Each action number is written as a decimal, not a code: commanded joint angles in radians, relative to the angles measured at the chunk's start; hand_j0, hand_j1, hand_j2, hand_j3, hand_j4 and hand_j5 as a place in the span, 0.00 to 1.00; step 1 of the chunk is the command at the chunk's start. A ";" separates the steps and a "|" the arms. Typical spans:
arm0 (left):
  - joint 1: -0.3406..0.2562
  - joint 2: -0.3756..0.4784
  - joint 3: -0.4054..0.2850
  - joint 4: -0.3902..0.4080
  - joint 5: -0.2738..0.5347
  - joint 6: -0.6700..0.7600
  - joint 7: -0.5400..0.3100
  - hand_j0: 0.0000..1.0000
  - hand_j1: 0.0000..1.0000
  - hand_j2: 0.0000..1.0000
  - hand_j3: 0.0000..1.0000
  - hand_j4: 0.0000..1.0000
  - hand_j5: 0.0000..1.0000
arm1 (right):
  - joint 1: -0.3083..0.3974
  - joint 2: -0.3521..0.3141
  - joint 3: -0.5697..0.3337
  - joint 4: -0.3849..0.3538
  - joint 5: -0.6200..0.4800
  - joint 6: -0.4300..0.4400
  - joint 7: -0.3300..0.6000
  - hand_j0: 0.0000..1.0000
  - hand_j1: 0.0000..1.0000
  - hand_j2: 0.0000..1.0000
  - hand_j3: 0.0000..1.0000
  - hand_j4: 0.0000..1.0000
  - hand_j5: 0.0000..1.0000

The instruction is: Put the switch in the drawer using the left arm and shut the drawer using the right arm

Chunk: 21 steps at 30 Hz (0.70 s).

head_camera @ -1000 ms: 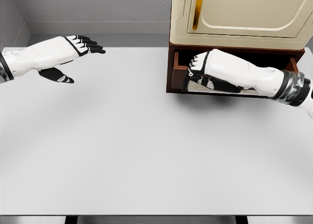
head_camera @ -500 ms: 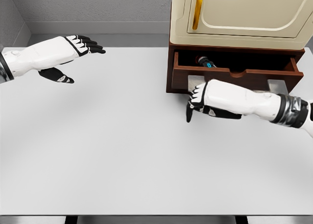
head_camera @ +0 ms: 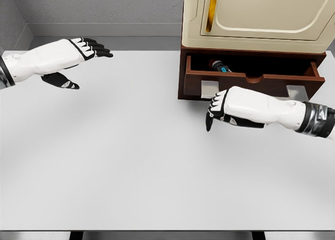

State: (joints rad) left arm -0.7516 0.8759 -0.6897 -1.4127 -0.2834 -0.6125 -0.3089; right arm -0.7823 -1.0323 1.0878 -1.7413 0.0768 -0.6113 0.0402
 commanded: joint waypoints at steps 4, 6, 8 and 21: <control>0.000 0.000 0.001 0.000 0.007 0.002 0.001 1.00 1.00 1.00 1.00 1.00 1.00 | -0.002 0.006 -0.002 0.052 0.001 0.000 0.000 0.36 0.36 0.36 0.36 0.36 0.36; 0.002 0.000 0.001 0.000 0.007 0.002 0.001 1.00 1.00 1.00 1.00 1.00 1.00 | -0.006 0.011 -0.003 0.081 0.000 0.000 0.000 0.36 0.36 0.36 0.36 0.36 0.36; 0.002 0.000 0.001 0.000 0.007 0.002 0.001 1.00 1.00 1.00 1.00 1.00 1.00 | -0.008 0.011 -0.003 0.103 0.001 0.000 0.000 0.36 0.36 0.36 0.36 0.36 0.36; 0.002 -0.002 0.001 0.004 0.010 0.002 0.001 1.00 1.00 1.00 1.00 1.00 1.00 | -0.048 0.075 -0.003 0.192 -0.005 0.000 0.000 0.36 0.36 0.36 0.36 0.36 0.36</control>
State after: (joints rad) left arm -0.7501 0.8738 -0.6897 -1.4096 -0.2791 -0.6124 -0.3085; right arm -0.8284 -0.9554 1.0852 -1.5484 0.0790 -0.6113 0.0403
